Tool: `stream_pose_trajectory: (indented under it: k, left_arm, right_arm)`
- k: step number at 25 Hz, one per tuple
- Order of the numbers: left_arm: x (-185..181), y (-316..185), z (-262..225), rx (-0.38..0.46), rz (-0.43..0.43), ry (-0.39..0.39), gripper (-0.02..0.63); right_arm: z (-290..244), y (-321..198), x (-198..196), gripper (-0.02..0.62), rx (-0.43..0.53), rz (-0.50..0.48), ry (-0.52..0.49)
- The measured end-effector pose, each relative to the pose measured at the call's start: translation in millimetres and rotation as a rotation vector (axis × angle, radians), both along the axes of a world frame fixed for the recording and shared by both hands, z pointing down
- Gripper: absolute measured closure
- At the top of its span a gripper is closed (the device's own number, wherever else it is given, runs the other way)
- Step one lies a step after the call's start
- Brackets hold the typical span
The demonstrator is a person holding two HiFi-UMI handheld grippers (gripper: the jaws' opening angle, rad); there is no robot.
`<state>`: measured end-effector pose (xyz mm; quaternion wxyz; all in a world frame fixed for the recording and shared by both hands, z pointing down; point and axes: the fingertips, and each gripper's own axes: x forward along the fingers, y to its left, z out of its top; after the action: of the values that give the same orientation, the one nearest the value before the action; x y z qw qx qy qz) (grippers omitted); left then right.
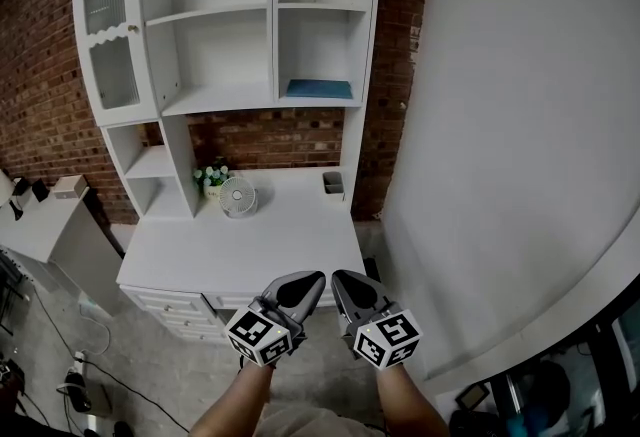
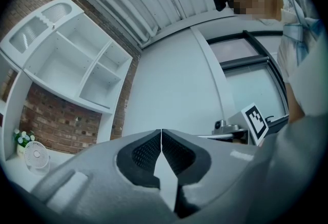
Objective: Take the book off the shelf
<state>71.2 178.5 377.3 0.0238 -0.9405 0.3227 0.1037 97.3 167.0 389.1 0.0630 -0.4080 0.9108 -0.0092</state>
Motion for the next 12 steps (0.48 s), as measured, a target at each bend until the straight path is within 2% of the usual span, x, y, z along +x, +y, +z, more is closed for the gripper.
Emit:
stream_pose_trajectory:
  k: [12]
  left_arm:
    - [15, -21, 3, -0.009, 0.029, -0.001, 0.595]
  right_arm:
    - [5, -20, 12, 0.577, -0.016, 0.014, 0.004]
